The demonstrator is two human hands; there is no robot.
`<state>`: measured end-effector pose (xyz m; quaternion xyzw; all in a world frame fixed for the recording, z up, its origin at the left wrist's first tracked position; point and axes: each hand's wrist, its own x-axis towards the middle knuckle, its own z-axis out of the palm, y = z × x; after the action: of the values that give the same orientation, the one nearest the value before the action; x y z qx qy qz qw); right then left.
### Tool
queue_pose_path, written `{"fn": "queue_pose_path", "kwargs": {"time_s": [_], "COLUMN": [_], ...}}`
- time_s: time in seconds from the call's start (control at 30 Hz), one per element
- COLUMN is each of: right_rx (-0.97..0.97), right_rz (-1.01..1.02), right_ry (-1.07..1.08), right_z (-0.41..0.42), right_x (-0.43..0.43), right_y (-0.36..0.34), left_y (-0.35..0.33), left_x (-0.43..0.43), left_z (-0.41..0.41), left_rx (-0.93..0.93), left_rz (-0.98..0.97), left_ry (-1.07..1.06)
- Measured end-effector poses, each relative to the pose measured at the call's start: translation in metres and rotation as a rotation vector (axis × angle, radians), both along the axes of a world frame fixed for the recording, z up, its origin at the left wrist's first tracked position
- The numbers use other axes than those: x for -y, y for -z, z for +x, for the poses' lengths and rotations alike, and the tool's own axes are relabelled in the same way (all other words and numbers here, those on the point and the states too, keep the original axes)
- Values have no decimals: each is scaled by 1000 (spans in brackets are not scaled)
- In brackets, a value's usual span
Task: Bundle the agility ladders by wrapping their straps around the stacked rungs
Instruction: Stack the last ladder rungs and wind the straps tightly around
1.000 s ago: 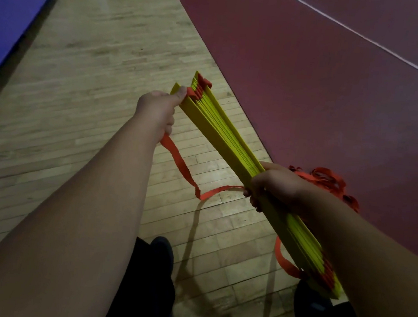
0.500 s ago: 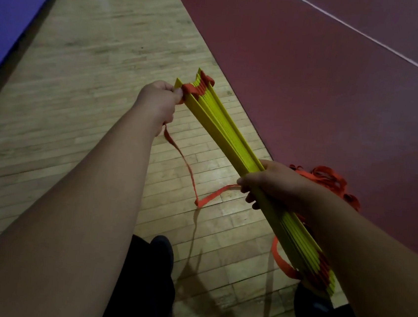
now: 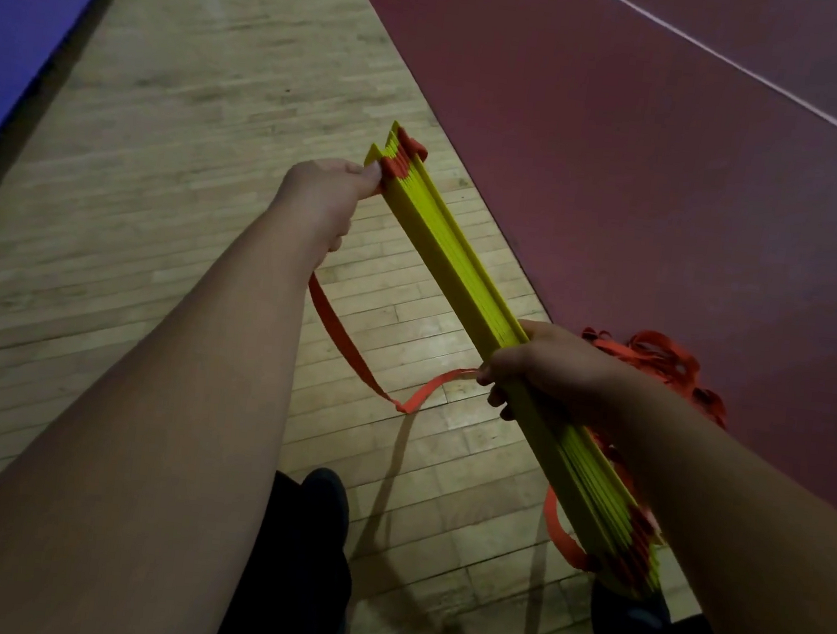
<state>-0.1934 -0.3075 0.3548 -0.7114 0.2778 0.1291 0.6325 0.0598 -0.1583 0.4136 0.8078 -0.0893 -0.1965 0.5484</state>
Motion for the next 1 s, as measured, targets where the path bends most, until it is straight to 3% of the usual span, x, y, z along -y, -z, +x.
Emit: {"fn": "queue_pose_path", "kwargs": {"time_s": [0.17,0.37,0.77,0.87,1.0], "right_rx": [5,10,15,27,68], "right_rz": [14,41,24,13,-16], "right_ry": [-18,13,0,31,115], "right_z": [-3,-4,-3,-2,1], "right_x": [4,6,1,0,0], "right_y": [1,3,-4,-3,0], "left_y": [7,5,-12,-11,-6], "left_x": [-1,0,10,13,31], "left_z": [5,2,-14,-21,-35], "left_rx": [86,204,-32,167,468], "left_rz": [-34,178,-26,87,444], "left_ry": [97,102,-31,23,38]}}
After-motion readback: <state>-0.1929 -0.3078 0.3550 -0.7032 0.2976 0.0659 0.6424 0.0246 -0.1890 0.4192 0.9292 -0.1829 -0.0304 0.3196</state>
